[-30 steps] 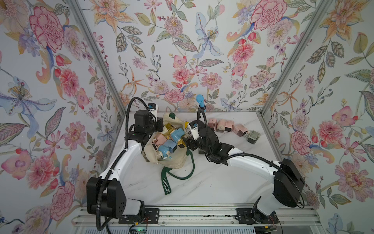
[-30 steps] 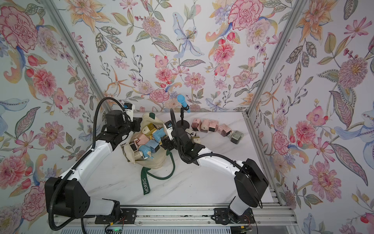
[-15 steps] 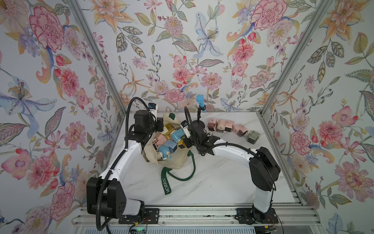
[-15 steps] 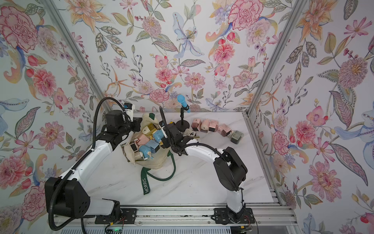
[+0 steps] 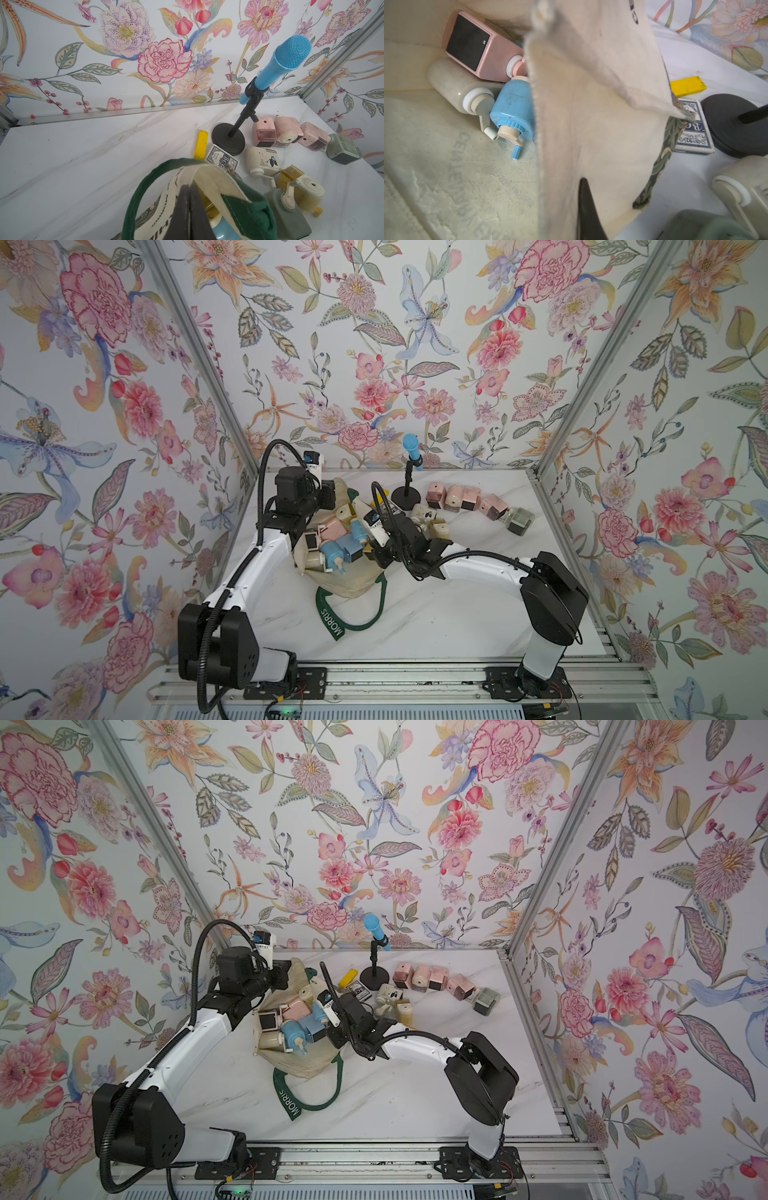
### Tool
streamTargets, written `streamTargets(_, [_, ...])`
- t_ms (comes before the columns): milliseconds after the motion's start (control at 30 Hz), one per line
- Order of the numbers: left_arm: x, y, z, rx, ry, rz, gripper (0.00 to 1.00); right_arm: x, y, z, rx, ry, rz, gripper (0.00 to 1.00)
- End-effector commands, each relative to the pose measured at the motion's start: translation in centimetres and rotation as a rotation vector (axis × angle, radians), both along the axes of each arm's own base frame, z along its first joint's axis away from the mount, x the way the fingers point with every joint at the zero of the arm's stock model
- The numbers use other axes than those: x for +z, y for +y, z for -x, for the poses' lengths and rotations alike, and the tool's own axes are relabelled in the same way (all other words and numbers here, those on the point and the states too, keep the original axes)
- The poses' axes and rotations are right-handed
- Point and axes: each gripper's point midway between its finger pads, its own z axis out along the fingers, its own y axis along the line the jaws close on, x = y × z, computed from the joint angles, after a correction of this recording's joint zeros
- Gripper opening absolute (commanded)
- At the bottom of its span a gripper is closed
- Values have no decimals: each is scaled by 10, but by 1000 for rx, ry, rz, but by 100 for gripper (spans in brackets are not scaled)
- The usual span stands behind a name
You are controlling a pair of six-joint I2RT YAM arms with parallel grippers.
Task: Take out the pencil sharpeners from the tote bags
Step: Adjust the canvas bag at the center of the board, then pick up the pencil sharpener from the canvas bag.
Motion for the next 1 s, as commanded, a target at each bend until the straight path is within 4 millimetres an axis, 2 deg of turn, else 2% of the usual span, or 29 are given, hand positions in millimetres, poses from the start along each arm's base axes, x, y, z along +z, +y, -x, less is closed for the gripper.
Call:
streamTargets(0, [35,2,-5,27,-136,24,0,32,5,22,84,16,-122,19])
streamTargets(33, [36,2,-2,29,-150,29,0,42,-1,19,63,5,-148,38])
streamTargets(67, [35,3,1,33,-157,34,0,50,-7,18,44,-10,-166,51])
streamTargets(100, [35,4,5,37,-164,47,0,60,-11,19,33,-35,-186,60])
streamTargets(133, [34,3,9,33,-166,64,0,72,-14,23,35,-63,-203,65])
streamTargets(267, [32,-8,23,-10,-164,127,0,107,-18,49,87,-115,-267,70])
streamTargets(400, [34,-12,36,-34,-177,138,0,117,-7,81,165,-104,-295,71])
streamTargets(500, [32,-12,47,-28,-207,132,0,106,9,101,206,-84,-262,73])
streamTargets(600, [28,-16,55,-34,-216,105,0,90,26,107,209,-69,-230,73])
streamTargets(800, [16,-19,60,-17,-217,18,0,42,58,101,224,-43,-158,73])
streamTargets(967, [15,-25,62,-35,-207,34,0,21,79,94,252,-46,-125,73])
